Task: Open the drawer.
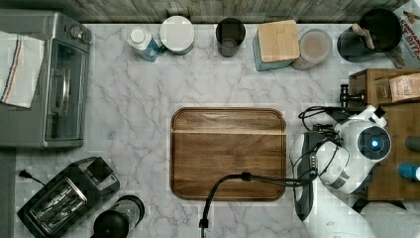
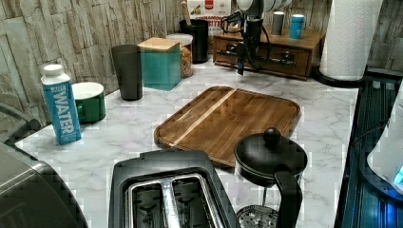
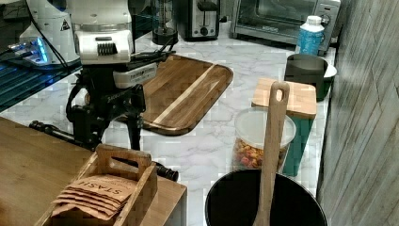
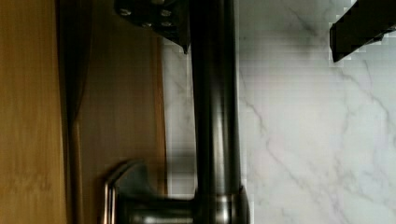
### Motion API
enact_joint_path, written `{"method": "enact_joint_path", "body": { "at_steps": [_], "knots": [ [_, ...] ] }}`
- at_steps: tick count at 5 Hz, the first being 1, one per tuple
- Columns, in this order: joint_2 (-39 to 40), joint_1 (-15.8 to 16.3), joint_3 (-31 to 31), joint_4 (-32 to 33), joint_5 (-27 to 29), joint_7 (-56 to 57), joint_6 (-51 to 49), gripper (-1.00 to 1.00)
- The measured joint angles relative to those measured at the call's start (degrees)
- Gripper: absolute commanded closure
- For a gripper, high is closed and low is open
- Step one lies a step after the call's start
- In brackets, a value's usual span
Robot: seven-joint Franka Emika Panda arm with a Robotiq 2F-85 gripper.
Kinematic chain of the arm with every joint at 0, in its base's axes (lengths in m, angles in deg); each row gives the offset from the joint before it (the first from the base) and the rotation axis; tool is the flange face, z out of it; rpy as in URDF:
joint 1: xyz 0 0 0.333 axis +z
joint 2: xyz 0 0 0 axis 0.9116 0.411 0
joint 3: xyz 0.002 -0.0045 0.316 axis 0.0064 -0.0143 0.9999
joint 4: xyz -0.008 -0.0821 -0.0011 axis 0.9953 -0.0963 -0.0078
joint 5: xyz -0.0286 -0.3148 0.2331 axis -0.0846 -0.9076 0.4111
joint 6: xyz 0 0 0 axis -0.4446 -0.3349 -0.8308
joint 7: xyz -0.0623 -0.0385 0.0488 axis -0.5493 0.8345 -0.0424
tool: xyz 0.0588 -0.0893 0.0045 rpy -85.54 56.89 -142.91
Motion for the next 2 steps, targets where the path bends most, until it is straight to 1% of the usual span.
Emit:
{"method": "enact_joint_path", "body": {
  "at_steps": [1,2],
  "knots": [
    [-0.08,-0.64,0.27,-0.78,0.0,0.28,-5.2,-1.0],
    [-0.27,-1.82,2.07,-0.9,0.51,2.29,-5.82,-1.0]
  ]
}}
